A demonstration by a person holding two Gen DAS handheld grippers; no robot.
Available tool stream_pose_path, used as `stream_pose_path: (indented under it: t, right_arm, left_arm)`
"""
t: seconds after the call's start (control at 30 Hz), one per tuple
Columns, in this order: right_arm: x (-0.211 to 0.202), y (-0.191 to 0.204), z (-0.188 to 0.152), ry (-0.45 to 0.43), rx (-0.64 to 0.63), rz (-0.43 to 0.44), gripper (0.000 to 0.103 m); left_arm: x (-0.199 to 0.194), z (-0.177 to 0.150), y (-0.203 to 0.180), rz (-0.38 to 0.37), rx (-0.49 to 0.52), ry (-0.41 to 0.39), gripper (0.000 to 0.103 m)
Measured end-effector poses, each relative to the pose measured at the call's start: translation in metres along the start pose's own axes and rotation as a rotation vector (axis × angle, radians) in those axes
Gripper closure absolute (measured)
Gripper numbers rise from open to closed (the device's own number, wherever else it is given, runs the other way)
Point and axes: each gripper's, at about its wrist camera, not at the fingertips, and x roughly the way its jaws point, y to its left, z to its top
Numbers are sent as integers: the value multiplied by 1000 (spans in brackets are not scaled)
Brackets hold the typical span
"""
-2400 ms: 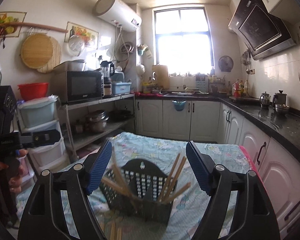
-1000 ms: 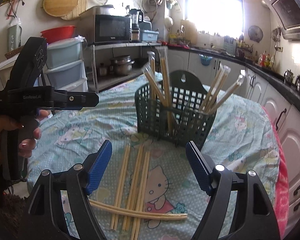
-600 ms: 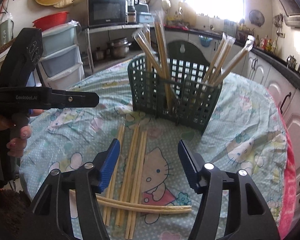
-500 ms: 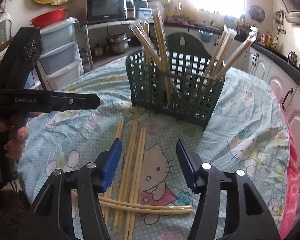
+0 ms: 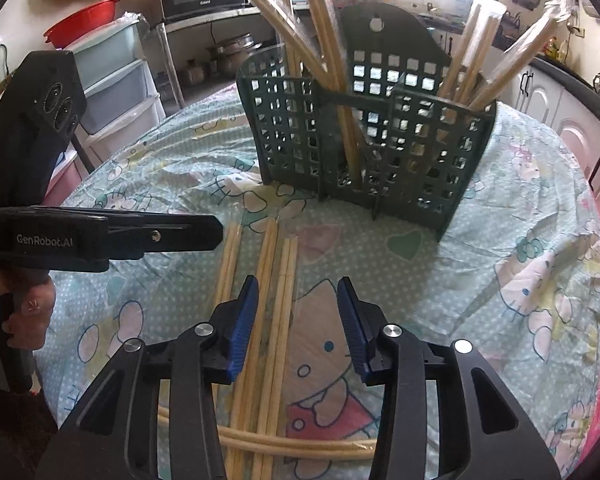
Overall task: Organize utensils
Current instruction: 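Lower both grippers onto the chopsticks and close them on one each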
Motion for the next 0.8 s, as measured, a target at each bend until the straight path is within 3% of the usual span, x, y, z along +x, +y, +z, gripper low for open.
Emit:
stream_pose_path:
  t: [0.37,0.67,0.8]
  right_arm:
    - [29,-8,13,84,48,45,73]
    - [45,-9,24,114,57,42,77]
    - [51,-13,27,130,78,45,80]
  left_arm:
    - [20,16,15,17,-60,45,63]
    - [27,19,21,55,-62,53,71]
    - [29,19,22,82,-56,49,81]
